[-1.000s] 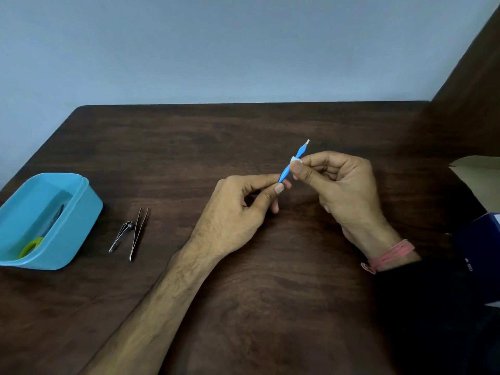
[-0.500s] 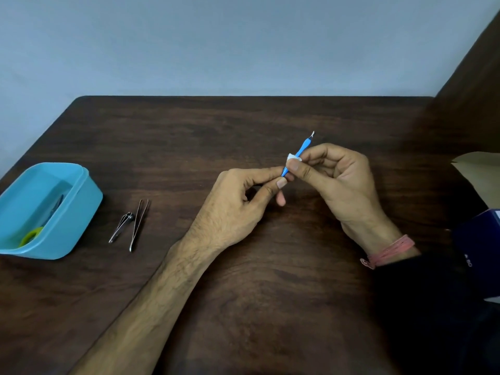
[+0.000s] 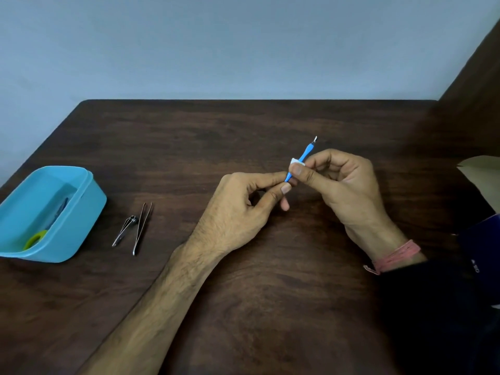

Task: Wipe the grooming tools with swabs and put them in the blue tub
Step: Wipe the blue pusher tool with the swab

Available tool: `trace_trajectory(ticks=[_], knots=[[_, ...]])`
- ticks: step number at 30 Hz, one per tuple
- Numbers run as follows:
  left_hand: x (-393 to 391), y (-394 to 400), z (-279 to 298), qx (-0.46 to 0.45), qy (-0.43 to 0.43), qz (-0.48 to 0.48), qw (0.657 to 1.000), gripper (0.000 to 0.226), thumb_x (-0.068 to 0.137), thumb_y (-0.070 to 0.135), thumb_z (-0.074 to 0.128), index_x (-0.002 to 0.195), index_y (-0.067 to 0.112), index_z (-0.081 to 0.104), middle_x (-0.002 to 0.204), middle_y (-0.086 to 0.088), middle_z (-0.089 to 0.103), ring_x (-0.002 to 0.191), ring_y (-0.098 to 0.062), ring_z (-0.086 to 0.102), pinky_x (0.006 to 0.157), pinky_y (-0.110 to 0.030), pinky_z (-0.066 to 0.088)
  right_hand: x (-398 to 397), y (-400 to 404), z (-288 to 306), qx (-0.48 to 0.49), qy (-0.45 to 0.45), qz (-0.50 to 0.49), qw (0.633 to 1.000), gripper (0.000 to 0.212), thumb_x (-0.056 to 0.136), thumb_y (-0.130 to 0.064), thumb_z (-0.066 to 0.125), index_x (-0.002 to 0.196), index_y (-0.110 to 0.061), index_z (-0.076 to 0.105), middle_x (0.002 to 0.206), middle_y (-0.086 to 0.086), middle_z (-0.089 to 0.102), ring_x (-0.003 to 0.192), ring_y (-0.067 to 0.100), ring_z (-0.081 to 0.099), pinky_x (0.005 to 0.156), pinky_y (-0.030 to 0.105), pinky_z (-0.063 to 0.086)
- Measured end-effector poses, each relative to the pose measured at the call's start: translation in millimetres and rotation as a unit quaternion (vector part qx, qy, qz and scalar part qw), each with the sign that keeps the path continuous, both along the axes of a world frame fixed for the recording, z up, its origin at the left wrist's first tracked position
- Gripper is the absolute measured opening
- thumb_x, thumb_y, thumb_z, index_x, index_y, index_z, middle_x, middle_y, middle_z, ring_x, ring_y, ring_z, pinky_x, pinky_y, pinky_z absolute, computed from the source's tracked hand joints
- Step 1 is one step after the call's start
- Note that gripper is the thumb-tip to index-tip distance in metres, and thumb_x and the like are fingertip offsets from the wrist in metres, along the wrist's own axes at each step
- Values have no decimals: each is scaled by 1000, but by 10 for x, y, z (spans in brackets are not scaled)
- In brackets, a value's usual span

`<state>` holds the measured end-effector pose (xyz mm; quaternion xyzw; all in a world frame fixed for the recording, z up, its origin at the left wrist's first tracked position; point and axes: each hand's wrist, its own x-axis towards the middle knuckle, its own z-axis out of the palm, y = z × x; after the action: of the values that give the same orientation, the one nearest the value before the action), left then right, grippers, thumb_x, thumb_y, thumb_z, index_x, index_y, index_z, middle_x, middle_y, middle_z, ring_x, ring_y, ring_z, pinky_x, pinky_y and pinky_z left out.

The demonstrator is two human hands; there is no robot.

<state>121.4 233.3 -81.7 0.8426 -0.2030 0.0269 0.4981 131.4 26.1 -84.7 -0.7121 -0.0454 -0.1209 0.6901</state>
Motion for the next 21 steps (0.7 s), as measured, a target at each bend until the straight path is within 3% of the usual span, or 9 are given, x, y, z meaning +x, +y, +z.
trace_trajectory(ticks=[3, 6, 9, 13, 15, 19, 21], knots=[[3, 13, 2, 1, -2, 4, 1000, 23, 112, 31, 67, 129, 35, 82, 85, 16, 81, 81, -14, 77, 80, -49, 60, -11, 23, 8, -8, 1, 11, 1000, 25, 86, -26, 95, 89, -5, 81, 90, 19, 82, 90, 63, 70, 88, 73, 57], [5, 17, -5, 3, -1, 6, 1000, 23, 112, 33, 67, 130, 37, 81, 85, 15, 81, 87, -14, 79, 85, -50, 61, -8, 9, 5, -4, -5, 2, 1000, 25, 87, -25, 93, 89, -4, 80, 88, 15, 83, 90, 58, 74, 93, 70, 58], [13, 18, -15, 3, -3, 9, 1000, 22, 112, 31, 67, 127, 35, 83, 82, 14, 80, 76, -11, 74, 77, -40, 61, -5, 6, -2, -20, -4, 14, 1000, 27, 86, -32, 96, 89, -9, 82, 89, 16, 83, 86, 64, 70, 84, 75, 57], [18, 22, -22, 1, -3, 11, 1000, 21, 111, 31, 68, 123, 34, 85, 79, 13, 78, 63, -2, 63, 62, -32, 52, 0, -2, -35, -25, -4, 16, 1000, 26, 86, -32, 96, 89, -10, 82, 88, 14, 83, 86, 61, 71, 85, 73, 58], [13, 28, -12, 10, -1, 9, 1000, 21, 112, 31, 67, 123, 35, 84, 79, 14, 78, 62, 0, 62, 63, -22, 48, 8, -8, -44, -33, -3, 19, 999, 30, 83, -40, 96, 89, -14, 83, 90, 16, 82, 84, 65, 68, 80, 75, 57], [13, 29, -10, 8, 11, 5, 1000, 24, 113, 33, 66, 130, 38, 81, 81, 12, 79, 69, -7, 68, 74, -42, 60, 28, -26, -92, -34, -8, 23, 999, 22, 85, -35, 96, 95, -18, 85, 96, 10, 84, 87, 68, 67, 82, 77, 56], [10, 21, -14, -2, 18, 3, 1000, 25, 112, 34, 66, 133, 39, 80, 83, 11, 79, 81, -17, 75, 86, -50, 61, 42, -32, -116, -39, -8, 24, 999, 21, 85, -40, 94, 97, -23, 87, 96, 10, 84, 80, 67, 65, 74, 68, 56]])
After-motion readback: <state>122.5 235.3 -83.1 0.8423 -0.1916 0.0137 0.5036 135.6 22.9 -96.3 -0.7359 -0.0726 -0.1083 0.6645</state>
